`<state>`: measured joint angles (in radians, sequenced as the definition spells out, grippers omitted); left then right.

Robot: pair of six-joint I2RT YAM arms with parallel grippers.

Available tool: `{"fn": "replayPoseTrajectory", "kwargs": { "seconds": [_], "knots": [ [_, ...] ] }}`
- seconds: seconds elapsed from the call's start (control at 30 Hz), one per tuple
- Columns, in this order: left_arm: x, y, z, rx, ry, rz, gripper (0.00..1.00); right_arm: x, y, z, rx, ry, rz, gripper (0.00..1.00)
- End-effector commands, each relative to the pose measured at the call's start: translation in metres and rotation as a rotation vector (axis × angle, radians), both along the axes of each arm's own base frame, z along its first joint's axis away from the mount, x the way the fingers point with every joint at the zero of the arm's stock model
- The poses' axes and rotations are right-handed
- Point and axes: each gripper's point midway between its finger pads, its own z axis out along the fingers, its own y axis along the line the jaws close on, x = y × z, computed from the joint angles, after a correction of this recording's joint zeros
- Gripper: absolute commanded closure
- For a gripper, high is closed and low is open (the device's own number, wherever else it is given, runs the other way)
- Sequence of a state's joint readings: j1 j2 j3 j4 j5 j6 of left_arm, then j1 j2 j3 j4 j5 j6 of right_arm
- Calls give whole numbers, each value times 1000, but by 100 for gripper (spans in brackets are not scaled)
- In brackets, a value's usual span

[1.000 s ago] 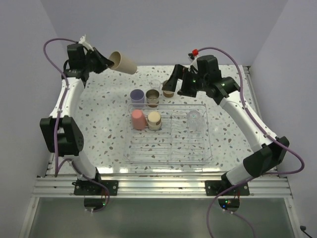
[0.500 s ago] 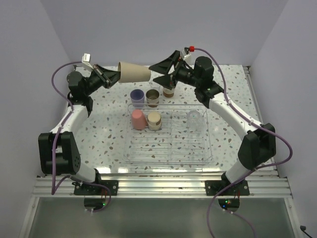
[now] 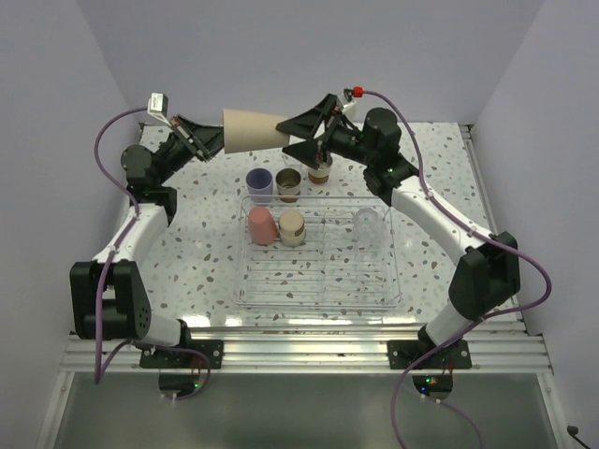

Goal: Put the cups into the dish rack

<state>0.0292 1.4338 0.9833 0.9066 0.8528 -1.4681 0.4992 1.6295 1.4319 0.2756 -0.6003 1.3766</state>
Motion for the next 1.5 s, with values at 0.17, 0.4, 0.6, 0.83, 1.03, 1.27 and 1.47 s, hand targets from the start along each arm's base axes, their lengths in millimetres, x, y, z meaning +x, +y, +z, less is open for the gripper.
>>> {"fn": "replayPoseTrajectory", "kwargs": {
  "seconds": [0.17,0.4,0.6,0.83,1.03,1.27,1.47],
  "knots": [
    [-13,-7,19,-22,-75,-19,100,-9,6,36,64,-81,13,10],
    [-13,-26,16,-33,-59,-58,100,-19,20,36,76,-80,42,44],
    [-14,-30,10,-30,-47,-72,100,-22,21,33,58,-86,42,89],
    [-15,-32,-1,-7,-30,-89,73,-26,14,27,-9,-98,19,100],
    [-11,-31,-15,46,-5,-67,40,-24,-5,28,-102,-134,-32,100],
    [-2,-30,-32,113,39,-50,26,-16,-43,31,-173,-156,-122,100],
    [10,-26,-52,231,78,-16,24,-14,-87,28,-317,-163,-216,100]
  ]
}}
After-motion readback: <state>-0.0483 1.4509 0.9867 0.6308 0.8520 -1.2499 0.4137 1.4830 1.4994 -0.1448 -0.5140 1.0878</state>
